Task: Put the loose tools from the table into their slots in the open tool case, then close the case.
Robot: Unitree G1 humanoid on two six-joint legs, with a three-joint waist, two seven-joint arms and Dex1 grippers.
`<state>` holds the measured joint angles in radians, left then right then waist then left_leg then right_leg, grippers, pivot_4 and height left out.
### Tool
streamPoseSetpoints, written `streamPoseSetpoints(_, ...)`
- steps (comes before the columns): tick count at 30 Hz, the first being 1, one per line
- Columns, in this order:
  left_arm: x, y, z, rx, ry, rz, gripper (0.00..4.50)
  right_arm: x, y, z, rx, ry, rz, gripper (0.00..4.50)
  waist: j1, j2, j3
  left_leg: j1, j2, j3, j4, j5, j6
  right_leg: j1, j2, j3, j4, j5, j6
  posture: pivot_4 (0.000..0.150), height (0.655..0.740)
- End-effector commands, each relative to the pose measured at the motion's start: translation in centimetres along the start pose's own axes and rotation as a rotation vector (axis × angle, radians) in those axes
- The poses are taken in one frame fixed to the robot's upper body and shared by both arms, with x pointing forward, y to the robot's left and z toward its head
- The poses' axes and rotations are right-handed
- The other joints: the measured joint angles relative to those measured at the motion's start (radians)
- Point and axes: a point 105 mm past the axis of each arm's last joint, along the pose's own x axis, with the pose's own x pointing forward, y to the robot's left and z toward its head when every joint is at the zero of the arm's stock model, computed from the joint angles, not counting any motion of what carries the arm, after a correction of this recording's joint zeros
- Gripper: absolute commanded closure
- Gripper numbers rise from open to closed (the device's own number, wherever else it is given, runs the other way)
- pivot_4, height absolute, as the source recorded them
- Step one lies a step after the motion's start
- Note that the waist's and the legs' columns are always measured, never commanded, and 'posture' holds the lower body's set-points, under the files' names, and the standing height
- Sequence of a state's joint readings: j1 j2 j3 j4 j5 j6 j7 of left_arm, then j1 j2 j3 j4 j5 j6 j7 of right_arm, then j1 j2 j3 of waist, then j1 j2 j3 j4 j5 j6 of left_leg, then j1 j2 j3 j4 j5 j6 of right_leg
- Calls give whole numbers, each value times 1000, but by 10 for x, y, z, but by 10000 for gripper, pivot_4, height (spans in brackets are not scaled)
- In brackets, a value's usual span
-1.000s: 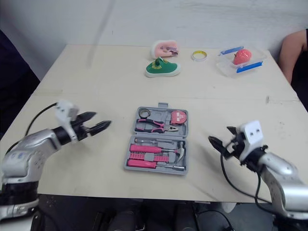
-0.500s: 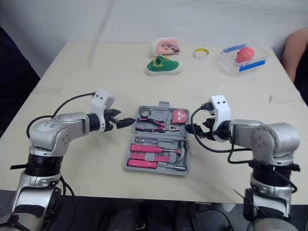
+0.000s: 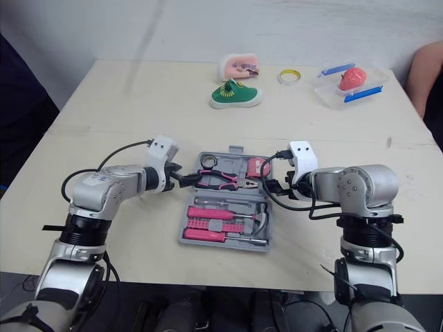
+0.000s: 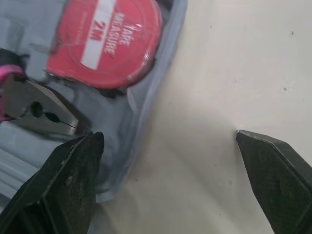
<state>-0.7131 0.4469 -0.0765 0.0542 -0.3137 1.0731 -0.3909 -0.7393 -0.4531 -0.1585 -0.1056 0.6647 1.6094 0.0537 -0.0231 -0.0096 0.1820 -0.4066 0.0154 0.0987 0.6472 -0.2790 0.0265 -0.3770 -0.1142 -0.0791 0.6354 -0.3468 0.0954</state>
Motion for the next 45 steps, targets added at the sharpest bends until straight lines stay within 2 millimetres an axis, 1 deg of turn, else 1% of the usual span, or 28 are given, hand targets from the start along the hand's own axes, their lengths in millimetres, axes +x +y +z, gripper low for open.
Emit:
streamPoseSetpoints(1,1,-1,6,14,-15,2,357,-4,2,5,-11,-16,6,0,0,0,0,0,0,0,0,0,0,0,0,0,0,0,0,1500,7400)
streamPoseSetpoints(4,6,-4,4,2,6,-9,357,2,3,2,17,-1,7,0,0,0,0,0,0,0,0,0,0,0,0,0,0,0,0,1500,7400)
streamPoseSetpoints(8,10,-10,-3,-8,52,-43,357,10,3,-7,53,34,13,0,-2,-2,-2,1,0,0,0,0,0,1,0,1,1,0,0,1500,7400)
streamPoseSetpoints(9,11,-10,-3,-15,49,-42,2774,11,4,-7,56,36,15,0,-2,-3,-2,2,0,0,0,0,0,1,0,1,1,0,0,1500,7400)
streamPoseSetpoints(11,13,-12,-4,-21,53,-49,9360,13,6,-8,62,40,16,5272,-2,-4,-2,2,0,0,0,0,0,1,0,1,1,0,0,1500,7400)
streamPoseSetpoints(12,13,-13,-5,-29,54,-58,13703,14,6,-8,68,39,16,8766,-2,-4,-2,2,0,0,0,0,0,1,0,1,1,0,0,1500,7400)
streamPoseSetpoints(16,16,-23,-4,-63,53,-109,32970,16,9,-6,95,18,20,29293,-2,-4,-2,2,0,0,0,1,-1,1,0,1,2,0,0,1500,7400)
streamPoseSetpoints(18,15,-25,-2,-86,37,-120,40102,15,12,-3,105,-4,27,38360,0,-4,-2,2,0,0,0,1,-1,1,0,1,2,0,0,1500,7400)
streamPoseSetpoints(19,14,-24,0,-98,21,-120,42266,14,14,-1,112,-25,32,43107,0,-4,-3,2,0,0,0,1,-1,1,0,1,2,0,0,1500,7400)
streamPoseSetpoints(20,14,-23,3,-109,1,-118,42899,12,15,2,114,-45,35,45000,0,-4,-3,2,0,0,0,1,0,1,0,1,2,0,0,1500,7400)
streamPoseSetpoints(24,9,-20,20,-143,-133,-128,43286,3,21,16,62,-167,45,45000,0,-4,-2,2,0,0,0,1,0,0,0,1,2,0,0,1500,7400)
streamPoseSetpoints(26,6,-20,27,-149,-208,-133,43424,-3,26,23,23,-260,73,45000,1,-3,-2,1,0,0,0,1,0,0,0,1,2,0,0,1500,7400)
streamPoseSetpoints(29,2,-17,35,-126,-308,-128,43424,-7,28,24,-5,-327,91,45000,0,-4,-2,0,0,0,-1,1,0,-1,0,1,1,0,0,1500,7400)
streamPoseSetpoints(31,-4,-13,44,-75,-443,-116,43424,-11,25,24,-102,-423,63,45000,0,-4,-2,0,0,1,-1,1,0,-2,0,1,1,0,0,1500,7400)
streamPoseSetpoints(33,-7,-8,33,118,-496,-67,43424,-12,15,24,-259,-575,-7,45000,0,-4,-2,0,-1,2,-2,1,-1,-2,0,1,-1,0,0,1500,7400)
streamPoseSetpoints(34,-7,-8,29,175,-499,-60,43424,-12,14,23,-308,-614,-17,45000,0,-4,-2,0,-1,3,-3,0,-1,-2,1,1,-1,0,0,1500,7400)
streamPoseSetpoints(35,-9,-6,26,237,-551,-38,43424,-9,9,17,-401,-656,-44,45000,0,-4,-2,0,-1,3,-3,0,-1,-2,1,1,-2,0,0,1500,7400)
streamPoseSetpoints(37,-14,-7,20,305,-632,-34,43424,-4,5,5,-529,-703,-58,45000,-1,-4,-2,1,-1,7,-3,0,-1,-2,2,0,-2,1,2,1500,7400)
streamPoseSetpoints(38,-13,-5,15,331,-634,-25,43424,-3,3,0,-591,-720,-74,45000,-1,-4,-2,2,-1,9,-3,0,0,-2,2,-1,-2,2,4,1500,7400)
streamPoseSetpoints(40,-14,0,12,346,-658,12,43424,0,1,-7,-680,-744,-83,45000,-1,-4,-2,2,-1,9,-1,0,1,-2,1,-1,-5,2,5,1500,7400)
streamPoseSetpoints(42,-17,-1,1,461,-667,17,43424,2,3,-21,-870,-771,-105,45000,-1,-4,-2,3,-1,9,-1,1,2,-1,0,0,-6,3,5,1500,7400)
streamPoseSetpoints(43,-17,-3,-4,501,-663,10,43424,3,4,-25,-937,-779,-106,45000,-1,-4,-2,3,-1,9,-1,0,2,-1,0,0,-6,3,5,1500,7400)
streamPoseSetpoints(45,-20,-1,-9,505,-686,30,43424,5,3,-34,-1011,-789,-112,45000,-1,-4,-2,4,-1,9,-1,0,3,-1,0,1,-6,3,5,1500,7400)
